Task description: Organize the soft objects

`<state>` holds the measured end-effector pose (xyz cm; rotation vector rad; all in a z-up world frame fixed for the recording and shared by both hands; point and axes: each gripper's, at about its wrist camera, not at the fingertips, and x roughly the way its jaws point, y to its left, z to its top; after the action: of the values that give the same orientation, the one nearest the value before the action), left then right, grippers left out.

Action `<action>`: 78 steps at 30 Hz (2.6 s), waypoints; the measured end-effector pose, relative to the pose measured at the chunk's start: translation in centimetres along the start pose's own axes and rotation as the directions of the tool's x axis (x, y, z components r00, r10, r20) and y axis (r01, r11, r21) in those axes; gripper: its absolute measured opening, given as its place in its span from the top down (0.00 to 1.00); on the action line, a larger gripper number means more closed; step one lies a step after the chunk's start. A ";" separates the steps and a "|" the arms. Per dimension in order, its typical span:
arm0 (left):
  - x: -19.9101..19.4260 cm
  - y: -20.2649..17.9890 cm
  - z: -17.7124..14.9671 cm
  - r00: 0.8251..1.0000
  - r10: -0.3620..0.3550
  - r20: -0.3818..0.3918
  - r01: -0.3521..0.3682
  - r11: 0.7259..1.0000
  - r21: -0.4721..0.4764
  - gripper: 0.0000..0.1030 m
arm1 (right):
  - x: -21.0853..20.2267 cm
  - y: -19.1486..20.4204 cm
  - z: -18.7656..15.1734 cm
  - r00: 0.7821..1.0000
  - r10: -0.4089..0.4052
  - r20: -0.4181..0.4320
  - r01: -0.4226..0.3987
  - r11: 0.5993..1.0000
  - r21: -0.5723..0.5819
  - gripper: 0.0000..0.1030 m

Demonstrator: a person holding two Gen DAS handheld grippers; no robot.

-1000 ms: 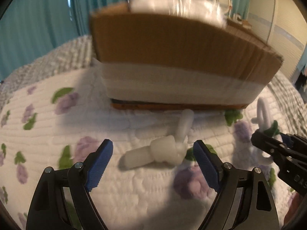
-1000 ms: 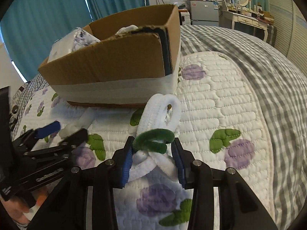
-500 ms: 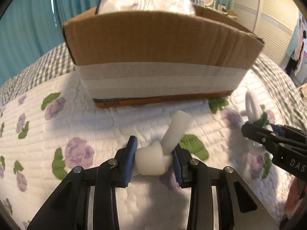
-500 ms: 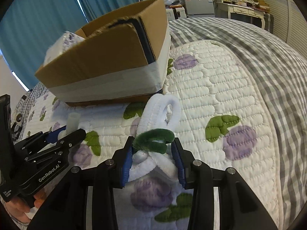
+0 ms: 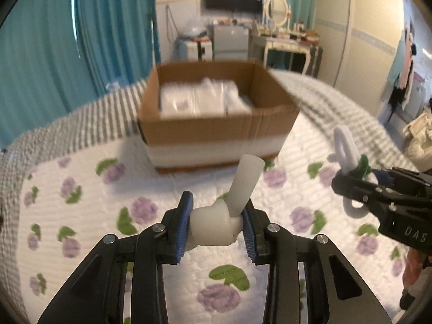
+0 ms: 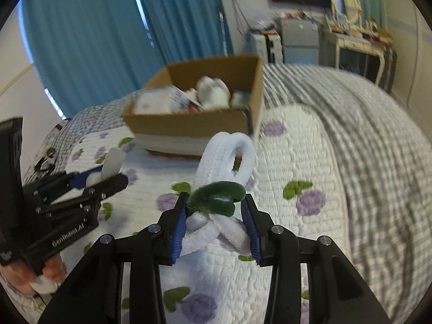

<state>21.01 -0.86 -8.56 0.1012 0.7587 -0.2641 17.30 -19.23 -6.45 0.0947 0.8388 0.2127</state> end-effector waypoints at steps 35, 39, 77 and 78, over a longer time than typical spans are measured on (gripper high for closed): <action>12.5 3.5 15.6 0.995 0.070 0.074 -0.072 0.997 0.031 0.66 | 11.5 -1.3 19.3 0.997 -0.026 0.078 0.034 0.994 -0.103 0.60; 13.3 3.8 15.5 0.996 0.046 0.082 -0.048 0.999 0.022 0.61 | 13.6 -3.0 19.2 0.998 0.002 0.061 0.000 0.999 -0.037 0.40; -30.1 -0.7 10.4 0.741 0.241 0.627 -0.216 0.969 -0.118 0.15 | -32.9 8.8 12.5 0.782 -0.017 0.623 0.110 0.988 -0.112 0.00; -29.7 -0.7 9.9 0.739 0.242 0.628 -0.221 0.969 -0.113 0.15 | -32.5 8.8 11.8 0.784 -0.007 0.620 0.098 0.989 -0.113 0.00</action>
<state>6.75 2.55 19.15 0.0676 0.0568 -0.0331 3.69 -17.92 26.53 0.0051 0.1607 0.1705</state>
